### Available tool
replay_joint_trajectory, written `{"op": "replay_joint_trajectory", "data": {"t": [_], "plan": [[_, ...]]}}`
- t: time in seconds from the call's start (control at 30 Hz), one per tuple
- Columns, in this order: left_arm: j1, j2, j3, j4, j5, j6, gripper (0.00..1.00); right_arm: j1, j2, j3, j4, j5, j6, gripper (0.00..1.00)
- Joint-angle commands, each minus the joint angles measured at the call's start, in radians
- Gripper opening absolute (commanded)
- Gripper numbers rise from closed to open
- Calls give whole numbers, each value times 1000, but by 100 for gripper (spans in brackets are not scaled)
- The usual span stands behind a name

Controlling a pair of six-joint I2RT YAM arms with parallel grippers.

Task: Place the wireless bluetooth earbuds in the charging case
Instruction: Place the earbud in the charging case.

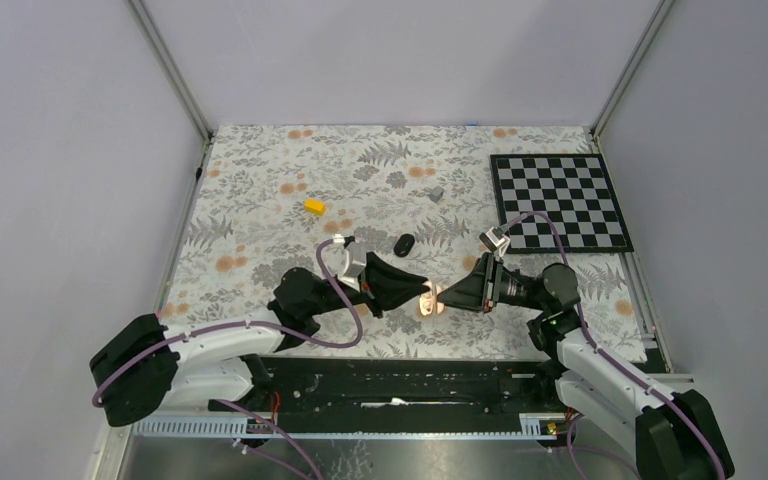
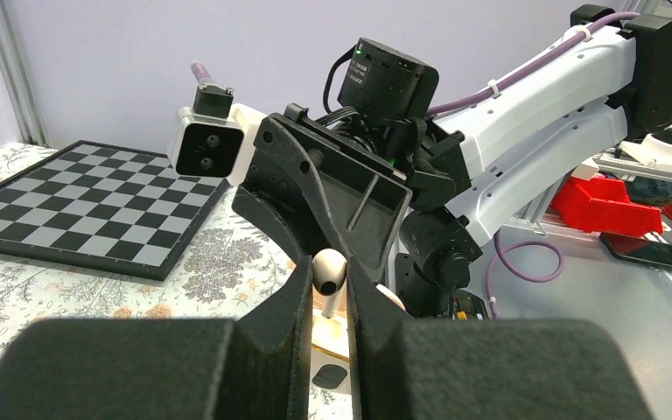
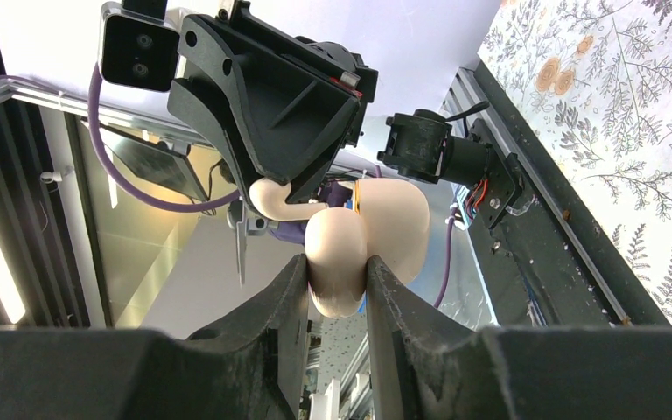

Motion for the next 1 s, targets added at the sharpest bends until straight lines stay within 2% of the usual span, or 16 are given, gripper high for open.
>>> {"op": "replay_joint_trajectory", "data": {"t": [0.0, 0.53, 0.97], "plan": [[-5, 15, 22, 78, -18, 23, 0, -4, -9, 27, 69, 4, 7, 0], [-5, 41, 11, 131, -9, 27, 0, -5, -9, -12, 202, 22, 128, 0], [-5, 81, 1, 271, -26, -2, 0, -4, 31, -68, 377, 103, 287, 0]]}}
